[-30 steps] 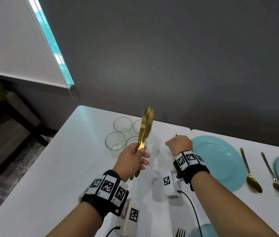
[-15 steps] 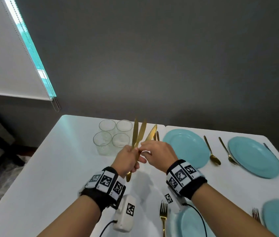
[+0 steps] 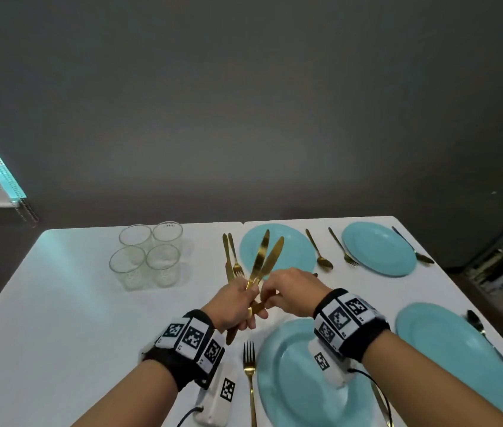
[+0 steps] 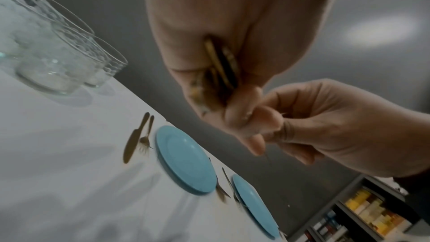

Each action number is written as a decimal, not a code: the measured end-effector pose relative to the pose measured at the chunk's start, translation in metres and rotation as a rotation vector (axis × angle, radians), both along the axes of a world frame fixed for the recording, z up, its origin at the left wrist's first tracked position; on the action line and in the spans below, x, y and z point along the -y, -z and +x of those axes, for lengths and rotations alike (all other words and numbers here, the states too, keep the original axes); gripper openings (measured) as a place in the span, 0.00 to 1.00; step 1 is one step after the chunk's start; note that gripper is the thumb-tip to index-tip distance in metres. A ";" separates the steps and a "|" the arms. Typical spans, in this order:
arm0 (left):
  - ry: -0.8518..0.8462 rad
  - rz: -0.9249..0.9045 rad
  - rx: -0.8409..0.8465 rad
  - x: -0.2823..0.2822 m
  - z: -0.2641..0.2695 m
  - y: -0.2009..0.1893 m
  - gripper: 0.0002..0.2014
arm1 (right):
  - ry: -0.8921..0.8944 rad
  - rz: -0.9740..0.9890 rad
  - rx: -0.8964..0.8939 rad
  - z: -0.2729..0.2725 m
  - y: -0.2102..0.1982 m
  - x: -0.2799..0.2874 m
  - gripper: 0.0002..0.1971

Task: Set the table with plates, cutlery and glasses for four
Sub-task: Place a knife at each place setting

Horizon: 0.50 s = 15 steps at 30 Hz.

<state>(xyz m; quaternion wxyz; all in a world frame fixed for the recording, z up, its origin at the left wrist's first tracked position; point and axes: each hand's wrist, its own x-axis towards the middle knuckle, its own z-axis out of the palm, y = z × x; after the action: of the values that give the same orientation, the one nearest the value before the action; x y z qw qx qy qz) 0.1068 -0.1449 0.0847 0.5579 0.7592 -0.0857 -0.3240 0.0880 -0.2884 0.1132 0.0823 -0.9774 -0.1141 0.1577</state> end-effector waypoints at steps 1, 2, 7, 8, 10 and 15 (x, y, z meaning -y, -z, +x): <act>0.013 -0.002 -0.004 0.006 0.002 0.000 0.15 | 0.017 0.009 -0.018 0.001 0.002 0.008 0.09; 0.012 -0.005 -0.013 0.012 0.006 0.002 0.14 | 0.040 0.022 -0.036 0.004 0.004 0.017 0.09; -0.196 0.026 -0.055 0.042 0.042 0.015 0.08 | 0.268 0.142 -0.093 0.026 0.024 0.084 0.03; -0.225 0.040 -0.057 0.048 0.049 0.017 0.08 | 0.341 0.167 -0.083 0.033 0.029 0.102 0.06; -0.259 0.089 -0.035 0.060 0.062 0.023 0.08 | 0.513 0.192 -0.048 0.047 0.039 0.138 0.08; -0.279 0.149 -0.040 0.097 0.090 0.044 0.09 | 0.811 0.016 -0.053 0.087 0.065 0.213 0.14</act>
<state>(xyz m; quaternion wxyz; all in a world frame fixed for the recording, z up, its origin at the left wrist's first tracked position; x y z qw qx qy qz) 0.1964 -0.2415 0.0411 0.5412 0.7965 0.0558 -0.2639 0.1750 -0.5009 0.0482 0.1482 -0.9381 0.2817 0.1368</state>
